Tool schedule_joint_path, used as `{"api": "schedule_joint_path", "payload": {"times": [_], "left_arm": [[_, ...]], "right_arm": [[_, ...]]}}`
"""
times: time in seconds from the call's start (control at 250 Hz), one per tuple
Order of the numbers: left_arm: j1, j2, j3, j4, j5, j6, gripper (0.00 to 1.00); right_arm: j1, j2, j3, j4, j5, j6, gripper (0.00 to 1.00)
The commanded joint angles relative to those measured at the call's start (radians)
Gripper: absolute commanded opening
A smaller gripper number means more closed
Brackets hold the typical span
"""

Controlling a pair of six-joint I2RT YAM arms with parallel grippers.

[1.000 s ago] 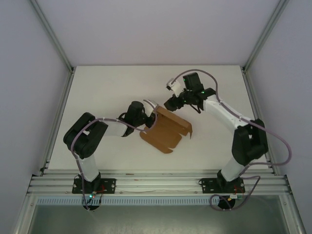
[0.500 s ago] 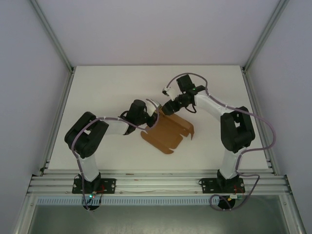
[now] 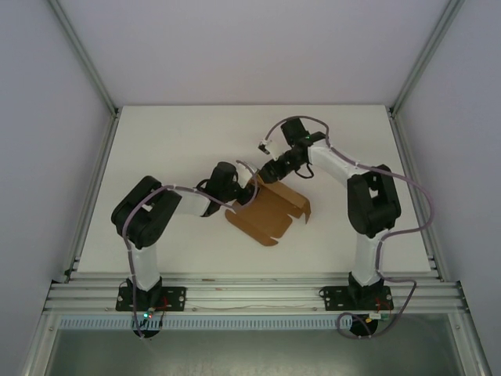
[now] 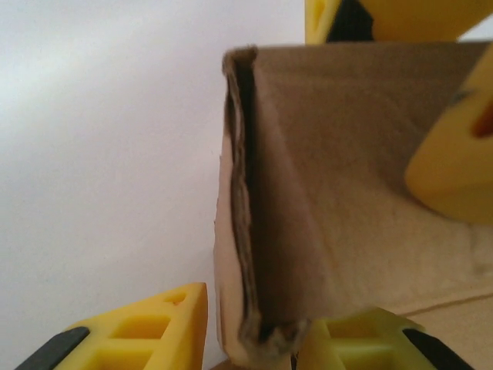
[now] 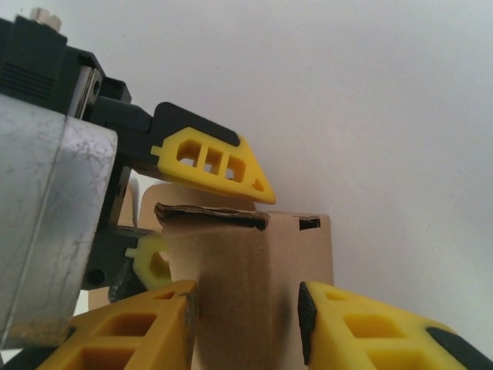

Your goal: Assemble paper box

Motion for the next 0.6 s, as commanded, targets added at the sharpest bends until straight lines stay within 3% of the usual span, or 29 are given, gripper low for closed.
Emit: {"api": "schedule_joint_path", "payload": {"times": [0.0,0.128,0.26,0.344,0.468,0.524,0.596], "left_arm": [[-0.001,0.012,0.049,0.093,-0.011,-0.034,0.33],[-0.001,0.040,0.085,0.060,0.018,-0.048,0.33],[-0.002,0.074,0.142,-0.014,-0.005,-0.044,0.01],[-0.002,0.096,0.143,-0.017,-0.072,-0.065,0.00],[-0.004,0.076,0.074,0.085,-0.160,-0.111,0.00],[-0.002,0.060,0.069,0.062,-0.189,-0.133,0.00],[-0.002,0.031,0.066,0.015,-0.228,-0.177,0.00]], "right_arm": [[-0.009,0.040,0.026,-0.080,0.011,-0.010,0.38],[-0.011,0.058,0.047,-0.121,0.007,-0.022,0.37],[-0.014,0.057,0.058,-0.125,0.000,-0.010,0.37],[-0.019,0.043,0.052,-0.101,-0.008,0.015,0.38],[-0.027,-0.016,0.020,-0.028,0.038,0.106,0.54],[-0.030,-0.071,-0.008,0.017,0.090,0.153,0.66],[-0.036,-0.168,-0.068,0.098,0.167,0.219,0.73]]}}
